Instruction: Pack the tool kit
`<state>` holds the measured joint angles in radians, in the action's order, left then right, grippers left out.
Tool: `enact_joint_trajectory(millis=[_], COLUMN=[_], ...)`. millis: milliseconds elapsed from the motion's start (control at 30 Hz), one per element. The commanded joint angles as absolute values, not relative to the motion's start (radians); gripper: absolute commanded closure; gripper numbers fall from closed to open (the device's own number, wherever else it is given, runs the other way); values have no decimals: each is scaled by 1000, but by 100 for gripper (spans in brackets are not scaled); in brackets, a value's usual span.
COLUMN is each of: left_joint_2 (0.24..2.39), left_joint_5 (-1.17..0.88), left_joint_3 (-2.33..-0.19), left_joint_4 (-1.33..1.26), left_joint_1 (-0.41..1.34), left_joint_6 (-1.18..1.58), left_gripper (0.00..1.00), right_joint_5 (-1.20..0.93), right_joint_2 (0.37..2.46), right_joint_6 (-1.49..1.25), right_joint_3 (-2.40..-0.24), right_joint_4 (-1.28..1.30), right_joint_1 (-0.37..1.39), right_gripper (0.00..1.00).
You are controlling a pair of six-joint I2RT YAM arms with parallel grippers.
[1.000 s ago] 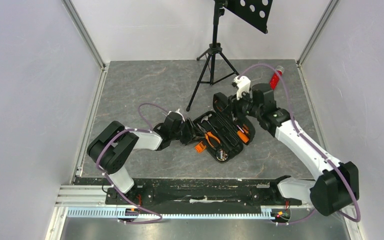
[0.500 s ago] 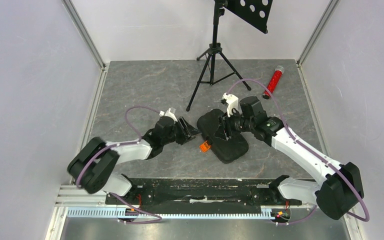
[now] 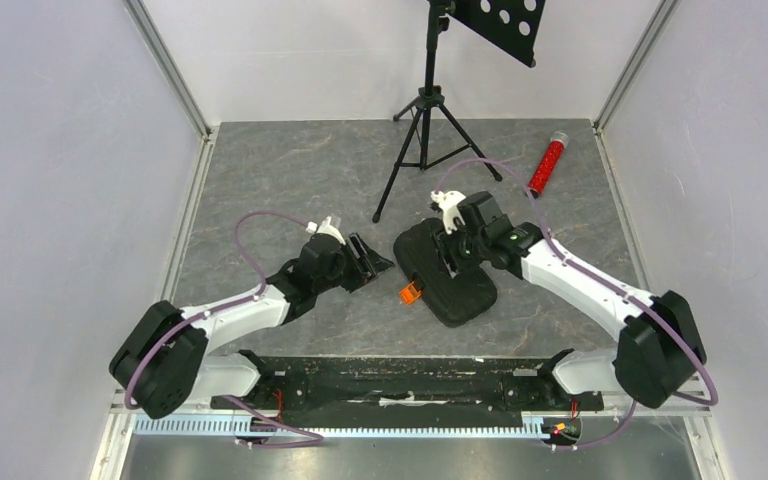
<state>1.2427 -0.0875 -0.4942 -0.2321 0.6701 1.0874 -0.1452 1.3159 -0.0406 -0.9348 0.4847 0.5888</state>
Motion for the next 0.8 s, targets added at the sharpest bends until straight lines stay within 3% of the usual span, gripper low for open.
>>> enact_joint_trajectory(millis=[0, 133, 367, 767], left_joint_2=[1296, 1365, 1488, 1675], left_joint_5=[-145, -176, -256, -393], left_joint_3=[-509, -531, -537, -626], left_joint_4=[-250, -261, -374, -462], left_joint_1=[675, 678, 678, 678], left_joint_6=[1065, 1044, 990, 870], left_gripper=[33, 31, 29, 29], right_joint_5=[-56, -12, 73, 82], right_joint_2=[1371, 1419, 1476, 1517], right_joint_6=[-9, -9, -17, -31], right_joint_3=[-987, -957, -841, -790], right_joint_4=[485, 483, 503, 494], right_joint_1=[653, 686, 706, 749], right_gripper=[54, 58, 74, 75])
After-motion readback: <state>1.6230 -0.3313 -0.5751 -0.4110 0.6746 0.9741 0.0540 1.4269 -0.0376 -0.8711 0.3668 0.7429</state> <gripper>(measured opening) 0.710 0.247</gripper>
